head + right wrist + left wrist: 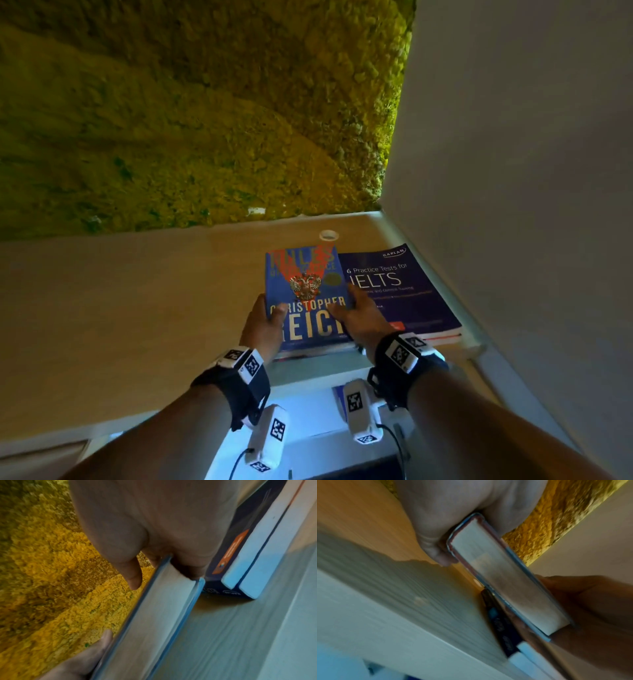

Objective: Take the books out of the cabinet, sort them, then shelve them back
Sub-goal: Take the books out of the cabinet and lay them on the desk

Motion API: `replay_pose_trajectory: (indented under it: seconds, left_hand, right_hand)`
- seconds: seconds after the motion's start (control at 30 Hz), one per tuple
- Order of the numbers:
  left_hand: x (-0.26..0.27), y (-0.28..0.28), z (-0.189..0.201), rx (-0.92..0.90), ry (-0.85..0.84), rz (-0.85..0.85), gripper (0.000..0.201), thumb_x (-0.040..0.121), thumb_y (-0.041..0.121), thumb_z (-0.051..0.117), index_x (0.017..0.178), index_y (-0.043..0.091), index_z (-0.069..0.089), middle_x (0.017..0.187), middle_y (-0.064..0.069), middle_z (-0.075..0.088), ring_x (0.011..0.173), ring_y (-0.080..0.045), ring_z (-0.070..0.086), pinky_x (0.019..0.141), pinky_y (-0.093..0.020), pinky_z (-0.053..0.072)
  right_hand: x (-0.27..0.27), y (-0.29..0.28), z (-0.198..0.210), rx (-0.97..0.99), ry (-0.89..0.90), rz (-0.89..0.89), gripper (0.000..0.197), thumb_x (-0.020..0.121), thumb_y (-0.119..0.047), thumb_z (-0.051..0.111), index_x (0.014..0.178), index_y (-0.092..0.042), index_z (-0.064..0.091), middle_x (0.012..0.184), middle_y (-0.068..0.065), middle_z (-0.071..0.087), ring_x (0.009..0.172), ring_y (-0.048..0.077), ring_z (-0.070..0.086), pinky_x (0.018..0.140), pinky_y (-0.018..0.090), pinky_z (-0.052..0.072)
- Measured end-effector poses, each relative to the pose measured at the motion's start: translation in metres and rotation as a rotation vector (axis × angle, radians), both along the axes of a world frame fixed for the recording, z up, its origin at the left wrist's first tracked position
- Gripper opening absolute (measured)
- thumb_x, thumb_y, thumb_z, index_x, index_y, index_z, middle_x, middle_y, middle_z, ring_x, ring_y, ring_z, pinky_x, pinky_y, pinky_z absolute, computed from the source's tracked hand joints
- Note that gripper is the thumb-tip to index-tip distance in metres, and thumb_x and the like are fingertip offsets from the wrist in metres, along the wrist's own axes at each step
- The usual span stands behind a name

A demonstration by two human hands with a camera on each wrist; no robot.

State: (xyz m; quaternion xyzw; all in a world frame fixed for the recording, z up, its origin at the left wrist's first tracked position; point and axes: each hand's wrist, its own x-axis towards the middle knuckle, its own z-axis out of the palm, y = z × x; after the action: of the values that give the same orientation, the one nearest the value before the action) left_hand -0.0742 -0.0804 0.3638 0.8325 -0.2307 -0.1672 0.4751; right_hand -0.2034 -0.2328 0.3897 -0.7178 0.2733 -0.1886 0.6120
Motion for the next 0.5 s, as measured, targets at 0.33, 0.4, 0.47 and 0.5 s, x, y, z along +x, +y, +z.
replay_pose_trajectory:
  seconds: [0.33,0.4,0.47,0.5]
  left_hand:
    - [0.02,0.012,-0.063,0.327,-0.2,-0.107,0.069,0.101,0.043,0.051,0.158,0.018,0.023,0.159,-0.009,0.029,0.138,-0.034,0.041,0.106,-0.046,0.044]
    - [-0.009,0.025,-0.056,0.241,-0.326,-0.054,0.057,0.097,0.035,0.058,0.149,0.02,0.042,0.147,-0.008,0.042,0.133,-0.033,0.044,0.103,-0.046,0.046]
    - [-0.047,0.036,-0.049,0.104,-0.445,-0.052,0.04,0.093,0.027,0.062,0.133,0.023,0.058,0.134,-0.005,0.051,0.124,-0.026,0.048,0.099,-0.042,0.047]
    - [-0.069,0.037,-0.043,0.034,-0.453,-0.114,0.033,0.092,0.026,0.06,0.125,0.024,0.063,0.125,-0.002,0.056,0.116,-0.022,0.053,0.095,-0.039,0.048]
  right_hand:
    - [0.008,0.004,-0.033,-0.152,0.151,0.06,0.049,0.082,-0.041,0.062,0.126,-0.021,0.065,0.113,0.01,0.068,0.097,0.024,0.063,0.087,0.049,0.053]
    - [-0.015,0.012,-0.035,-0.167,0.128,0.015,0.032,0.088,-0.034,0.067,0.113,-0.014,0.069,0.102,0.005,0.069,0.087,0.016,0.061,0.081,0.041,0.052]
    - [-0.043,0.016,-0.046,-0.139,0.1,0.012,0.019,0.095,-0.019,0.063,0.103,-0.003,0.068,0.093,0.008,0.07,0.08,0.011,0.061,0.073,0.027,0.05]
    - [-0.059,0.016,-0.052,-0.109,0.117,0.02,0.015,0.097,-0.014,0.06,0.1,0.0,0.067,0.089,0.007,0.069,0.077,0.011,0.062,0.069,0.021,0.049]
